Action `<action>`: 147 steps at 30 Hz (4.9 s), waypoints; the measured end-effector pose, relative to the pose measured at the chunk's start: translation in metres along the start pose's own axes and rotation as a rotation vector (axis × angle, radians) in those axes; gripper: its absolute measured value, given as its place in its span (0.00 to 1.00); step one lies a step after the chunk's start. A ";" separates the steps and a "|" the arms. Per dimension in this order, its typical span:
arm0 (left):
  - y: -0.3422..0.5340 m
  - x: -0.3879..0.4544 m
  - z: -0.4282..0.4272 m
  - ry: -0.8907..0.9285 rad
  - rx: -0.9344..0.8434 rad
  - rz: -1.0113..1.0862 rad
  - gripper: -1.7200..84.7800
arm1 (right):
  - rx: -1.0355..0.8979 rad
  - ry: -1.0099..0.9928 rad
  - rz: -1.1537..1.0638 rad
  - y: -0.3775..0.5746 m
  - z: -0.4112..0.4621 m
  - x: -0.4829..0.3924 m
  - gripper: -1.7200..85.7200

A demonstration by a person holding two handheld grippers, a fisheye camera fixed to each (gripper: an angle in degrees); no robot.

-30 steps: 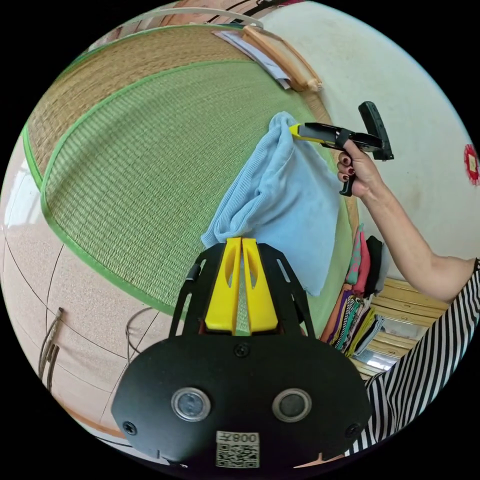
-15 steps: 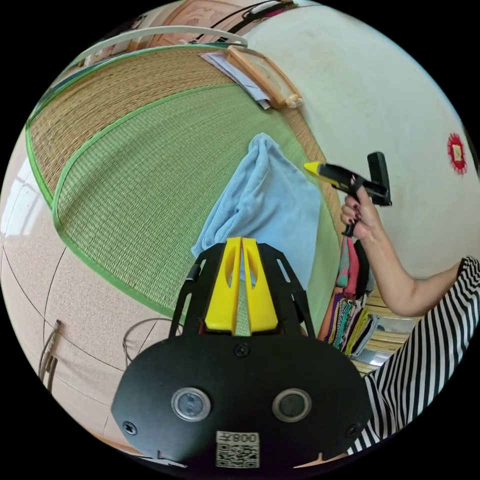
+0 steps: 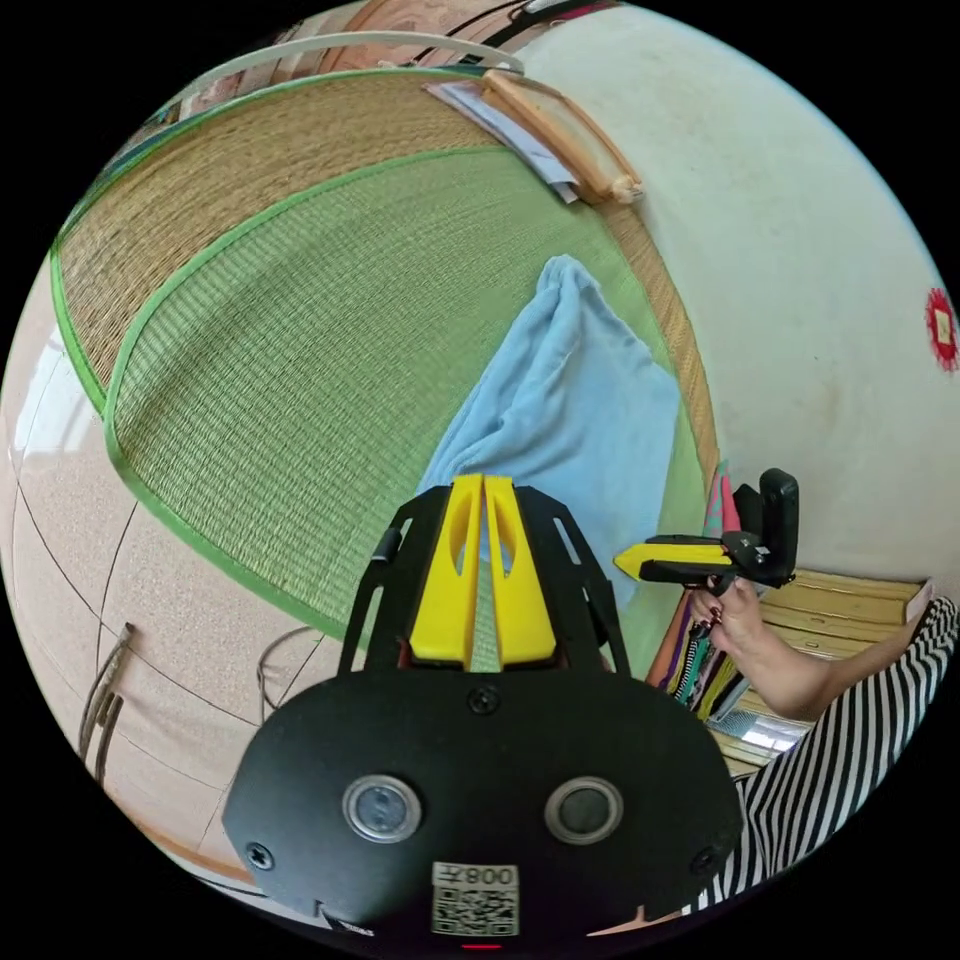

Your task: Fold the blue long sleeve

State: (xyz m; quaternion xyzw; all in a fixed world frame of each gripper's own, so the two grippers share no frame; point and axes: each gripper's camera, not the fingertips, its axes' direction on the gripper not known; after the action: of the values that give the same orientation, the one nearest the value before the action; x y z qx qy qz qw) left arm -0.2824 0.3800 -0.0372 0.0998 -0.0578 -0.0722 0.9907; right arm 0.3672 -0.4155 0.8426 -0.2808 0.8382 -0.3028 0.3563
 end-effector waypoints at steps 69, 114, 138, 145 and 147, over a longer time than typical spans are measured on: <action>0.033 -0.069 0.153 0.837 0.248 -0.714 0.15 | 0.249 -0.732 0.361 0.408 -0.164 0.116 0.11; -0.015 0.563 0.501 0.718 -0.407 0.137 0.08 | 0.733 -0.781 0.395 1.042 -0.458 -0.019 0.09; 0.086 1.134 1.027 0.704 -0.294 0.751 0.08 | 1.081 -0.252 0.309 1.612 -0.850 0.098 0.09; 0.119 1.134 1.227 0.552 -0.487 0.552 0.08 | 1.026 -0.530 0.597 1.711 -0.756 0.182 0.10; 0.122 1.142 1.255 0.519 -0.495 0.574 0.08 | 1.032 -0.531 0.580 1.731 -0.759 0.179 0.10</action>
State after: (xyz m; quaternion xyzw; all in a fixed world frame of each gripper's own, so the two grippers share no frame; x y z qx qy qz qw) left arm 0.6938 0.0837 1.3235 -0.1452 0.1860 0.2208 0.9463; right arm -0.7622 0.8354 -0.0310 0.0991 0.5101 -0.4786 0.7078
